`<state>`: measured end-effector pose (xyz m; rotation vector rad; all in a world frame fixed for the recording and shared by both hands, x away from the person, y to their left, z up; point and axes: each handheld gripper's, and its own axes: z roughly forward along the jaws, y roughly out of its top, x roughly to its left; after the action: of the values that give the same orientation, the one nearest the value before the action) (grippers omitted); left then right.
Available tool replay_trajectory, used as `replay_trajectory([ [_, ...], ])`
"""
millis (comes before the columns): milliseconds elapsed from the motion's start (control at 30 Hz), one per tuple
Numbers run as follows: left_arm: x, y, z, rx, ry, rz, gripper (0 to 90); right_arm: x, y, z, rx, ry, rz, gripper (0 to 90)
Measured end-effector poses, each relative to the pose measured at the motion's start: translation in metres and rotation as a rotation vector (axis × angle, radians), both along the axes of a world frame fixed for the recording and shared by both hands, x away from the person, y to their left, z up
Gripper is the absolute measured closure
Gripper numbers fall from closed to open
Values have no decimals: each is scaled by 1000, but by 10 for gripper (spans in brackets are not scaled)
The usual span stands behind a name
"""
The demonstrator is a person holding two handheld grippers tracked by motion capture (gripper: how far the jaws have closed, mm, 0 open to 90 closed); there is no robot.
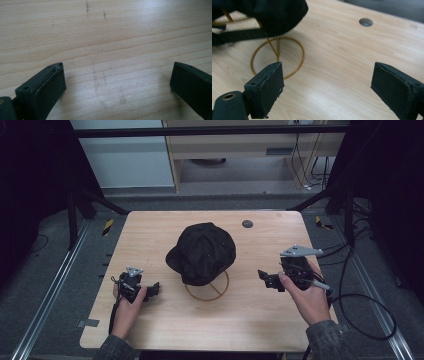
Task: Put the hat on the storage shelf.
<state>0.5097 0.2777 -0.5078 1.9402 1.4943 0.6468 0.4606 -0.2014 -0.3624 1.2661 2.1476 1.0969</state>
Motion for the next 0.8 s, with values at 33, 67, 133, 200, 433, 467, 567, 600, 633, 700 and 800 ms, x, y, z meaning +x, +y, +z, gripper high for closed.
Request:
replay_trajectory([
  [33, 0, 0, 0, 0, 0, 0, 0, 0, 1, -3, -4, 4, 3, 109],
  [67, 0, 0, 0, 0, 0, -1, 0, 0, 2, -9, -9, 9, 7, 109],
  [133, 0, 0, 0, 0, 0, -3, 0, 0, 4, -17, -21, 13, 9, 109],
  [200, 0, 1, 0, 1, 0, -6, 0, -1, 6, -25, -19, 19, 8, 109],
  [433, 0, 1, 0, 1, 0, -10, 0, 1, 14, -58, -51, 59, 27, 119],
  [467, 0, 1, 0, 0, 0, -10, 0, 1, 16, -63, -51, 70, 26, 122],
  [567, 0, 1, 0, 0, -1, -11, 0, 0, 21, -80, -73, 97, 43, 124],
  [600, 0, 2, 0, 0, 0, -12, 0, -1, 23, -86, -71, 112, 42, 125],
  [633, 1, 2, 0, 1, -1, -13, 0, -1, 25, -91, -73, 120, 45, 124],
  [700, 1, 2, 0, 0, 0, -14, 0, -1, 27, -102, -74, 132, 50, 124],
  [800, 1, 3, 0, 0, 1, -15, 0, 1, 29, -112, -74, 141, 39, 123],
])
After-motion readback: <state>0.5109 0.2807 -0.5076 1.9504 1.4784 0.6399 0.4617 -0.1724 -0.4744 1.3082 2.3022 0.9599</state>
